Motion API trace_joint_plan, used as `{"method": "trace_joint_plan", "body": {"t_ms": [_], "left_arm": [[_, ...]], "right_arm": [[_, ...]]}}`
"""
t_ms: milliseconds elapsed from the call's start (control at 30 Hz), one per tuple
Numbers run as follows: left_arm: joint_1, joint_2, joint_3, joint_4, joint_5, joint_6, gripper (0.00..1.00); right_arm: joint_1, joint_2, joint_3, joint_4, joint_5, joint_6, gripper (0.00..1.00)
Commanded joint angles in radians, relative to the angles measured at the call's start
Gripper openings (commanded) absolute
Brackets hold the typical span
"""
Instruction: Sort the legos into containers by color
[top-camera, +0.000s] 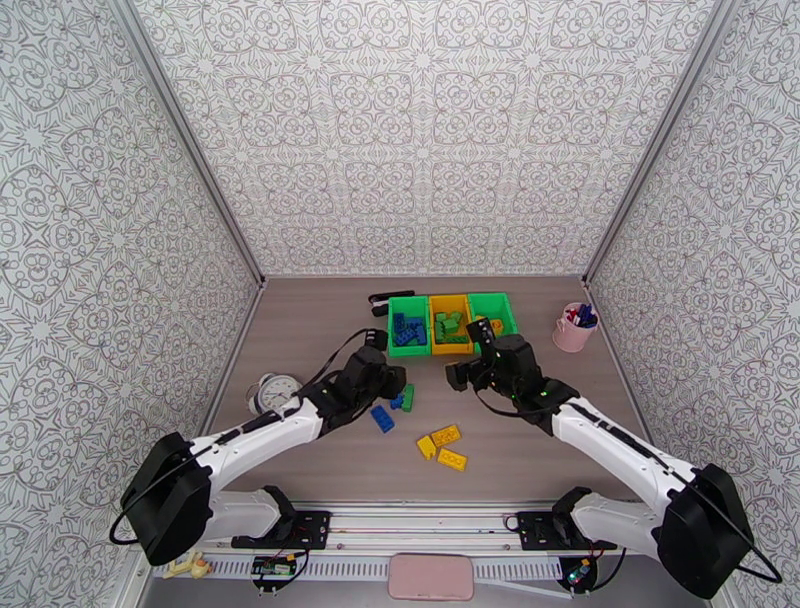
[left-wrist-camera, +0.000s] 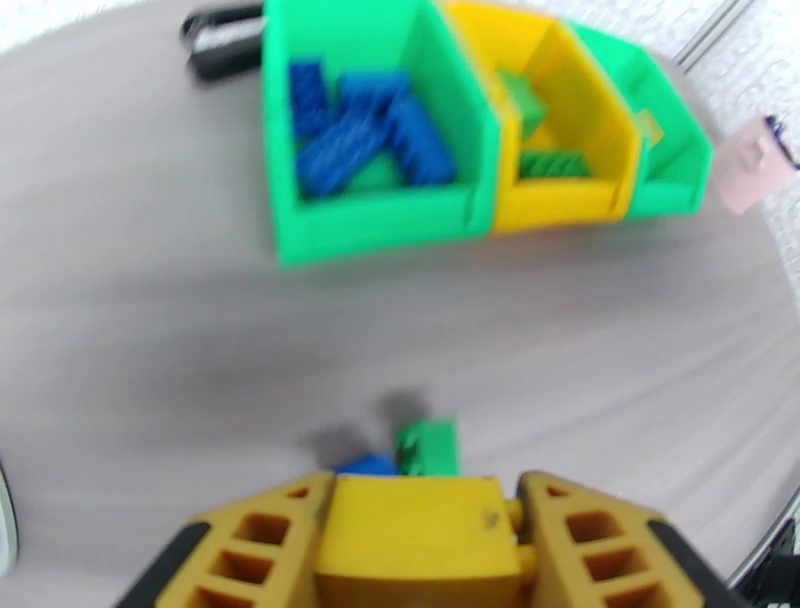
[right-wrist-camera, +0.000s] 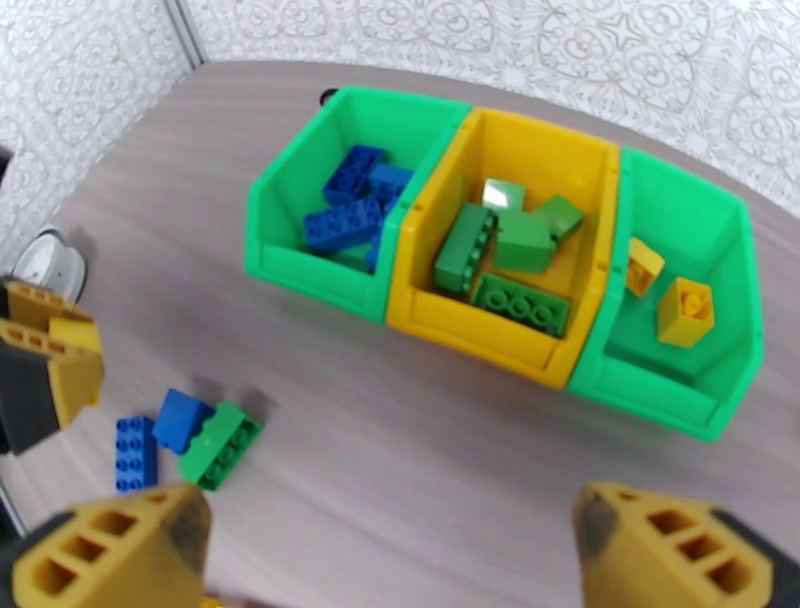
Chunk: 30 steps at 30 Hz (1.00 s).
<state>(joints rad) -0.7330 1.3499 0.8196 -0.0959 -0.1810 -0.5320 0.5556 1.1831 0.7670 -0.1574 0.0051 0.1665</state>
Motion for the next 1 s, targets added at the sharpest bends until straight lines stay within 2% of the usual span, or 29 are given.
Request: {"method": "trace_joint_plan", "body": {"t_ms": [0, 367, 800, 967], "left_arm": [[-0.009, 0.053, 0.063, 0.107, -0.009, 0.069, 0.33], [-0.008, 0.270, 0.272, 0.190, 0.076, 0.140, 0.33], [0.003, 0.659, 0.690, 0.216, 0.194, 0.160, 0.32], [0.012, 0.819, 0.853, 0.234, 0.248, 0.105, 0.31]], "right_arm": [[0.006, -0.036, -0.029, 0.008, 0.041, 0.022, 1.00], [0.005, -0.153, -0.097, -0.016, 0.108, 0.050, 0.99], [-0.007, -0.288, -0.154, -0.048, 0.288, 0.104, 0.99], [-0.012, -0.328, -0.182, -0.053, 0.314, 0.146, 0.99]]}}
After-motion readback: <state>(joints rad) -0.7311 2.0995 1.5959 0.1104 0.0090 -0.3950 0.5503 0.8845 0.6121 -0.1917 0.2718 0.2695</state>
